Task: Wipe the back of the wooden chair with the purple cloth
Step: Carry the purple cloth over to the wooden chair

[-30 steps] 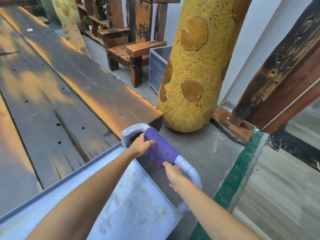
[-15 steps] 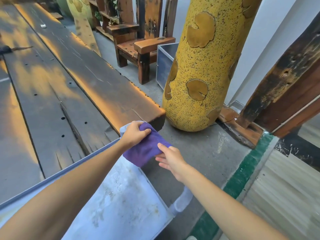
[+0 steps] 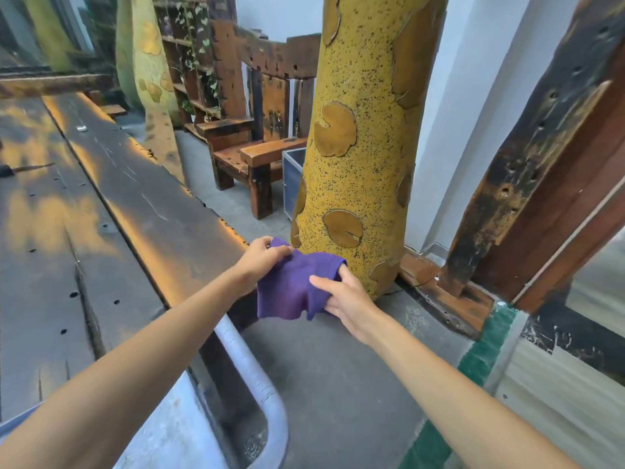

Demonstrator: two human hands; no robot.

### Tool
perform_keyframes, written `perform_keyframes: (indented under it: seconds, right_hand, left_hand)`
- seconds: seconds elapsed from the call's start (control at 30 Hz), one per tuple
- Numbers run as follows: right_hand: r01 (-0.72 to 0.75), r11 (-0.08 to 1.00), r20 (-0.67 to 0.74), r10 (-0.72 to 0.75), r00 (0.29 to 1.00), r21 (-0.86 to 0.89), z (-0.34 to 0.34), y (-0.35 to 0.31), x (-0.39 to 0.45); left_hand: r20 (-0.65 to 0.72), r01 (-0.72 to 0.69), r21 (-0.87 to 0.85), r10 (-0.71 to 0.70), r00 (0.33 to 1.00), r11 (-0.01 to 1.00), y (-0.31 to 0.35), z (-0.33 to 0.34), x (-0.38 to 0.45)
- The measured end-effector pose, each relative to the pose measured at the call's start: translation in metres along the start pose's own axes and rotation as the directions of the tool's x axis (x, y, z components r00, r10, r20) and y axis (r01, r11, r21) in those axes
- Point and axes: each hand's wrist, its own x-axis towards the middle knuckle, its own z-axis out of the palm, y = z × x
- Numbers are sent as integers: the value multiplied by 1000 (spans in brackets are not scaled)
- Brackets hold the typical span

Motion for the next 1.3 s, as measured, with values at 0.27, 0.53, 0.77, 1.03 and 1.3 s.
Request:
perform_keyframes:
  seconds: [0.27,0.53,0.77,1.03,1.3]
  right_hand:
    - [10,966,-39,-21,999,-257,-96,-26,18]
    - [18,964,-147,-59,987,-267,-147,-47,72]
    - [85,769,-43,-145,988,-634,-169,-71,162]
    - [109,658,184,46,982,-745,-184,-123,275]
    - [157,796,196,-49,979,-584,-170,-157,388]
  left_hand:
    - [7,87,-15,-87,996,996,25,90,33]
    - [29,2,489,-19,999,872,25,132,82]
    - [359,-469,435,329,873,769,51,160,153]
    - [481,-551,526,307,821,648,70,146,262]
    - [167,-428,606,419,892,670,65,98,362]
